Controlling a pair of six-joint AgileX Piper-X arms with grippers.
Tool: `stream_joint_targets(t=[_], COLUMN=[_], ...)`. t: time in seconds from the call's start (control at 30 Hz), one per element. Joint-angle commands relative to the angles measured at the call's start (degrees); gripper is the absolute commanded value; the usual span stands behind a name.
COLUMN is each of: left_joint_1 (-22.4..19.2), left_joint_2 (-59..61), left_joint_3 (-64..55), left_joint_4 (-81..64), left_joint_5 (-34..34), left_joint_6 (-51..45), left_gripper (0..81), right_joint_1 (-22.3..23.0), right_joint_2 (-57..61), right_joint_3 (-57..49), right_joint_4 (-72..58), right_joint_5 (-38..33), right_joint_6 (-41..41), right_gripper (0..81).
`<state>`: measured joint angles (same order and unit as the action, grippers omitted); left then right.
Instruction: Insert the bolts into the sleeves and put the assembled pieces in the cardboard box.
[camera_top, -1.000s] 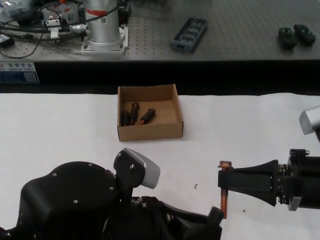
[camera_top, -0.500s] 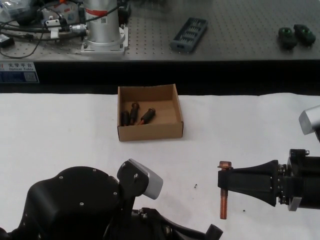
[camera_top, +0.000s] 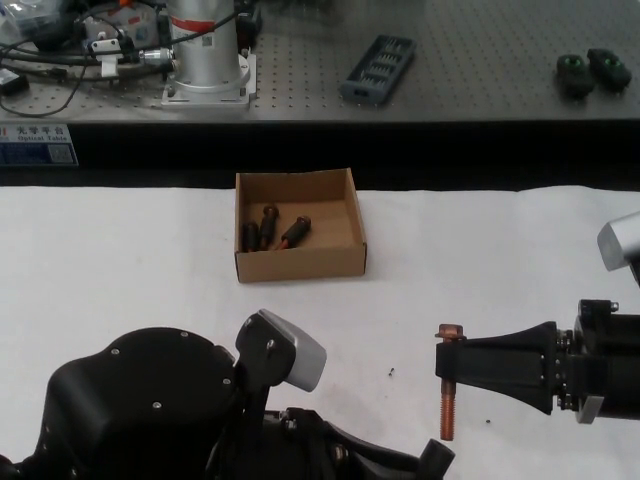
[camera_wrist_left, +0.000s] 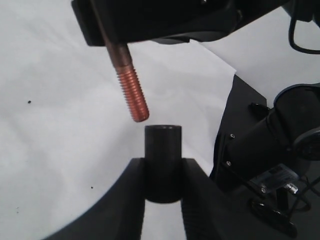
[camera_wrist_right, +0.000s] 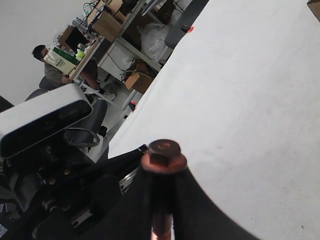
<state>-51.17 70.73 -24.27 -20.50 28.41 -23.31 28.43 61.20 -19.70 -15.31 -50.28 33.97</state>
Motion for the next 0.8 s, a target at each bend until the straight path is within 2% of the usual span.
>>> stream_joint_targets(t=[0.0,0.2,0.77], left_joint_1=[-0.2,-0.2,-0.2], left_joint_2=[-0.3,0.2,0.2], left_joint_3=[-0.1,-0.1,-0.1], left_joint_4=[-0.5,-0.6,-0.6], left_joint_5=[0.6,0.8,0.2], left_joint_6=[-0.1,-0.1,-2.2], left_gripper=[12.5,12.5,12.5], right_joint_1=[-0.4,-0.4,-0.4], right_joint_2=[-0.1,-0.1,-0.1], right_joint_3=[-0.2,-0.2,-0.2], right_joint_4=[-0.9,-0.9,-0.9], right_joint_5=[-1.2,-3.7,-4.1], right_joint_6=[-0.1,1.0,2.5], right_gripper=[1.9,1.9,1.9])
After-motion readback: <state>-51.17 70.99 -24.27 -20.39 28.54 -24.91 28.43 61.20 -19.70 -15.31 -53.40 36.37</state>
